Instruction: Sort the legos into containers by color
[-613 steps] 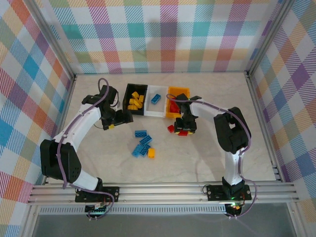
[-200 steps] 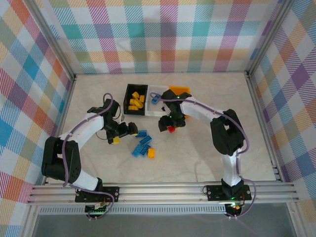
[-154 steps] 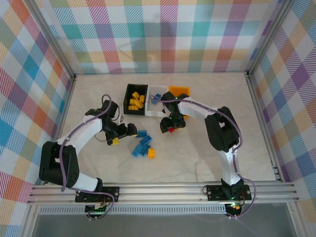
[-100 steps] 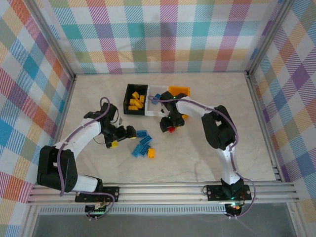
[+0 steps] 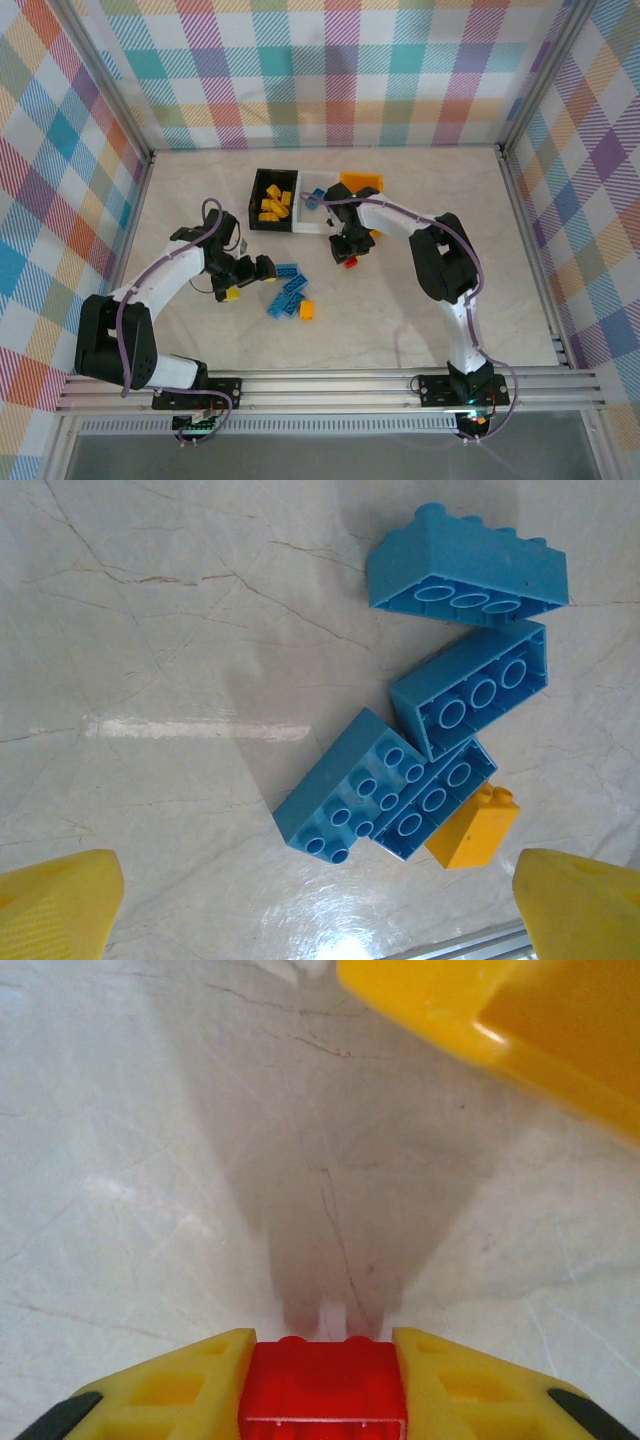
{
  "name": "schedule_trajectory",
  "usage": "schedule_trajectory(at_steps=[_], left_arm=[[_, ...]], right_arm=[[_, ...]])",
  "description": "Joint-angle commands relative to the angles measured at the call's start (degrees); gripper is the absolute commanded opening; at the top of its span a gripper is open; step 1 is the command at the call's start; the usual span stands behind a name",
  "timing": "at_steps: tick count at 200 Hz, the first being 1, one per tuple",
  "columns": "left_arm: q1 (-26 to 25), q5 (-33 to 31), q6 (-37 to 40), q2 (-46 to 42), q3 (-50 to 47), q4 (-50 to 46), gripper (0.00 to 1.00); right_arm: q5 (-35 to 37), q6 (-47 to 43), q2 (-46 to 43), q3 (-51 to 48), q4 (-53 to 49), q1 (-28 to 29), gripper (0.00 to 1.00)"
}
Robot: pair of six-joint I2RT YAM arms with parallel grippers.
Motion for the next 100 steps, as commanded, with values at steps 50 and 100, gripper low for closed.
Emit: schedule_trajectory(at_steps=[50, 100], left_arm=[[0.2, -1.45, -1.63, -0.97, -1.08, 1.91, 1.0], [0.17, -1.09, -2.93, -3.44, -2.32, 4.33, 1.0]], right_arm=[[-4.95, 2.89, -7.94, 4.3, -2.54, -4.93, 0.37], [-8.36, 3.47, 3.63, 23.4, -7.78, -13.33, 0.37]])
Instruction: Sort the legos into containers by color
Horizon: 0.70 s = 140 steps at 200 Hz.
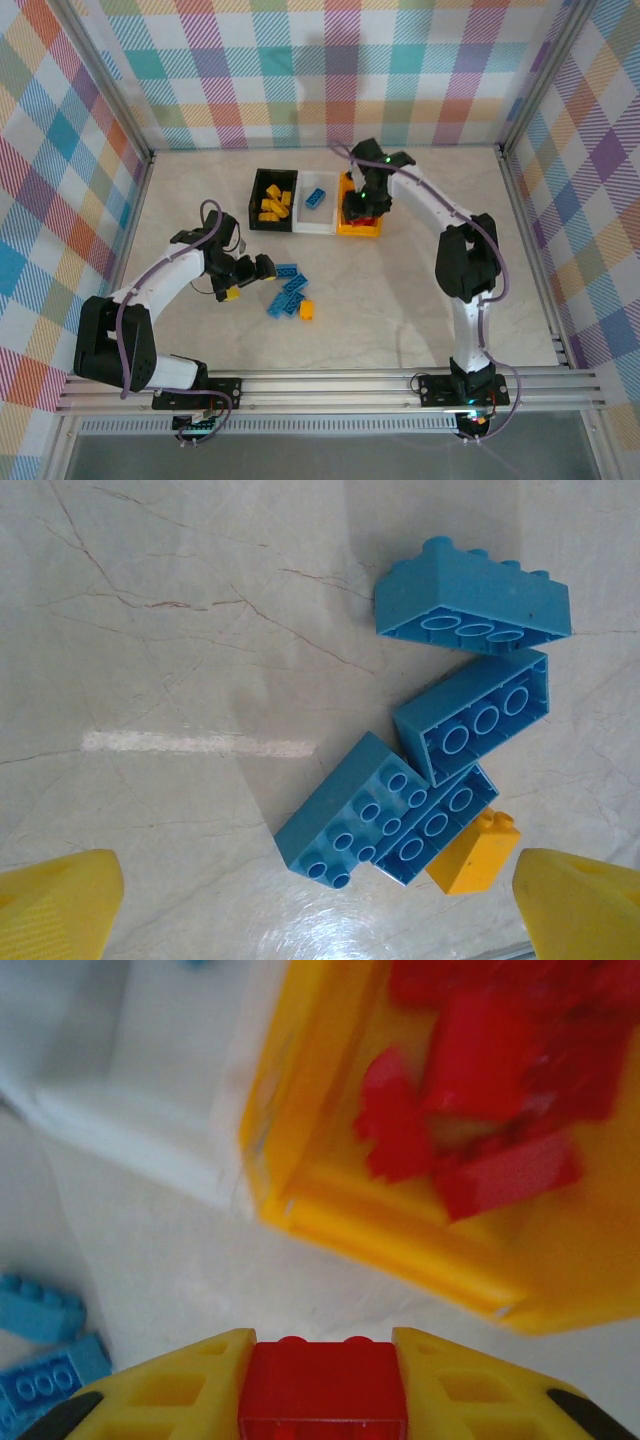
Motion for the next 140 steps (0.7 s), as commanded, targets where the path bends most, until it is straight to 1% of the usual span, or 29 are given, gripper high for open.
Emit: schedule_trajectory(at_steps=[1, 21, 43, 67, 92, 99, 107, 122, 140], left_arm=[[0.18, -0.12, -0.96, -2.63, -0.71, 1.14, 1.0], [0.21, -0.47, -0.74, -3.9, -0.63, 0.49, 1.0], [0.2, 0.26, -0.63, -5.04, -0.66, -0.24, 1.0], [0.2, 0.88, 0.45, -3.98, -0.46, -1.6, 1.0], [0.13, 1.26, 2.24, -1.79, 1.29, -3.64, 1.0], [0.12, 1.28, 2.55, -1.36, 1.7, -3.97, 1.0], [0.12, 1.37, 2.98, -0.84, 2.12, -4.15, 1.0], [-0.04, 1.87, 3.56, -0.06, 2.87, -4.48, 1.0], [-0.4, 1.45, 3.98, 0.42, 3.29, -4.73, 1.0]], right_arm=[[-2.4, 1.43, 6.25, 8.63, -3.91, -3.15, 0.37], [-2.42, 2.24, 11.27, 15.53, -5.23, -5.59, 0.37], [-2.74, 3.25, 14.91, 20.98, -6.01, -7.47, 0.37], [-1.29, 2.6, 16.91, 23.07, -5.45, -8.02, 0.37], [-2.39, 2.37, 17.39, 22.54, -4.08, -8.37, 0.4], [-3.07, 2.33, 17.35, 22.19, -3.69, -8.29, 0.41], [-3.96, 2.4, 17.17, 21.75, -3.26, -8.25, 0.46], [-4.7, 2.84, 16.31, 20.92, -2.91, -8.06, 0.61], [-5.06, 3.41, 13.36, 17.92, -0.88, -7.63, 0.64]])
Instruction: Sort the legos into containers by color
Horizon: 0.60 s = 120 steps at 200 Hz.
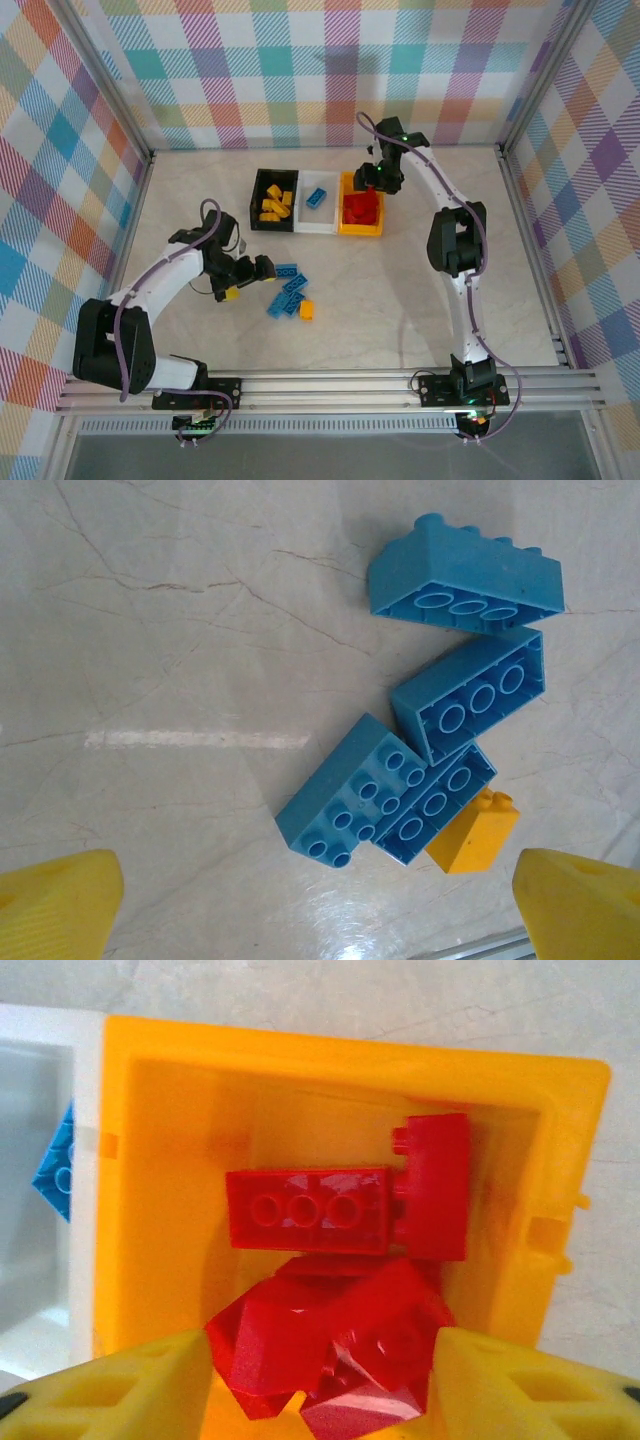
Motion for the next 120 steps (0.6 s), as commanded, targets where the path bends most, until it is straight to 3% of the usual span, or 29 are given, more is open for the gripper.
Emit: schedule_trajectory(at_steps=[1, 32, 73, 120], left_arm=[[-0.36, 0.86, 2.06, 0.58, 2.2, -2.38, 1.0], [-2.09, -0.3, 2.3, 3.05, 3.77, -1.6, 0.98], [-8.33, -4.8, 4.32, 14.59, 12.79, -1.46, 0.97], [-9.06, -8.28, 9.22, 26.28, 23.08, -4.11, 0.97]], right_arm=[[-1.63, 0.86, -3.06, -3.22, 1.35, 0.64, 0.64], [-1.94, 3.18, -11.08, -9.79, 3.24, 1.83, 0.65], [-3.07, 5.73, -25.83, -29.33, 8.45, 6.07, 0.67], [-4.65, 8.89, -38.15, -46.16, 12.32, 9.21, 0.69]])
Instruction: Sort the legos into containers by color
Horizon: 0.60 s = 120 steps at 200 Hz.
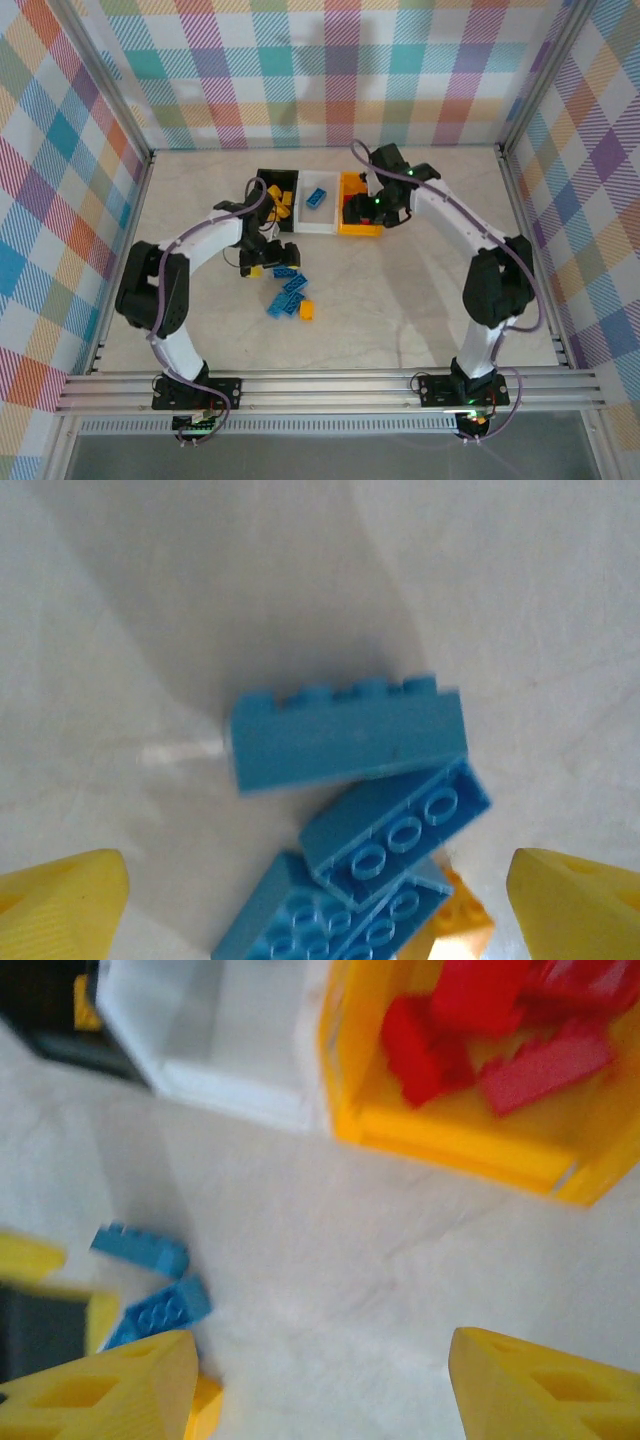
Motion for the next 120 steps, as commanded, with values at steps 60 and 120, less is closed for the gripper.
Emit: schedule_trajectory(at_steps=[60, 120], left_arm=[[-1.99, -4.29, 6.03, 9.44, 8.7, -4.97, 0.96], [-4.62, -4.59, 4.78, 12.0, 9.75, -4.67, 0.92]], right_arm=[[-1.71, 4.97, -7.67, -12.44, 5.21, 0.18, 0.7], [-2.7, 5.65, -6.83, -13.82, 6.79, 0.19, 0.7]])
